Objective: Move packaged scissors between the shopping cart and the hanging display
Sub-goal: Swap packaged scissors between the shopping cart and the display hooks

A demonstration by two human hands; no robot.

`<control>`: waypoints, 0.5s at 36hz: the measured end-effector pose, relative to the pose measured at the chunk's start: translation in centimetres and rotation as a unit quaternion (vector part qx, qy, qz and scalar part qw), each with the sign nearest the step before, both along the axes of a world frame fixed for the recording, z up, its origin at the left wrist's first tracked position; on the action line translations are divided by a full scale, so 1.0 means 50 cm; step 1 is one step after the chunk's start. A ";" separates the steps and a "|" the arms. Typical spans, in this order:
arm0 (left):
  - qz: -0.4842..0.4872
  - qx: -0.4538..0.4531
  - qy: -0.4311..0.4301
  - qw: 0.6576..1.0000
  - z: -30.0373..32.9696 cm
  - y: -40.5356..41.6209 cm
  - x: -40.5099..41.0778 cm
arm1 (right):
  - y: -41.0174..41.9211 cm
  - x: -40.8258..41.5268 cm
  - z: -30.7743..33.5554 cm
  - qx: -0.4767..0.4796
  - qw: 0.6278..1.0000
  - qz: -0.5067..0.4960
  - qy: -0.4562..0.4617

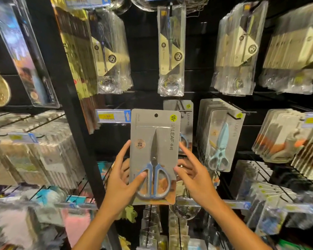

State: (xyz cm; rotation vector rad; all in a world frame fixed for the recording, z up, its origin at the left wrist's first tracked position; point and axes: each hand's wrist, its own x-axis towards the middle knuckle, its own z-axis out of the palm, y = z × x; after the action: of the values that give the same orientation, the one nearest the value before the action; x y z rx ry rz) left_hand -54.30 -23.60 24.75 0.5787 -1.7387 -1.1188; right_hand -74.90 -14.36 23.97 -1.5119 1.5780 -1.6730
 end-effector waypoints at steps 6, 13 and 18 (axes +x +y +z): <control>-0.036 0.012 -0.046 0.998 -0.020 -0.017 -0.022 | 0.017 -0.025 -0.018 0.016 1.000 -0.022 0.012; -0.081 0.001 -0.100 0.992 -0.019 -0.024 -0.065 | 0.033 -0.071 -0.036 0.029 0.997 -0.065 0.011; -0.087 -0.006 -0.109 0.990 -0.003 -0.030 -0.094 | 0.032 -0.098 -0.031 0.011 0.997 -0.074 0.014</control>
State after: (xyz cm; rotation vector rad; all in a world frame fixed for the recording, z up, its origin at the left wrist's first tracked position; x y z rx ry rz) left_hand -59.01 -25.11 24.59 0.5684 -2.0136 -1.2009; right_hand -79.81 -12.78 22.43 -1.4427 1.7566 -1.7131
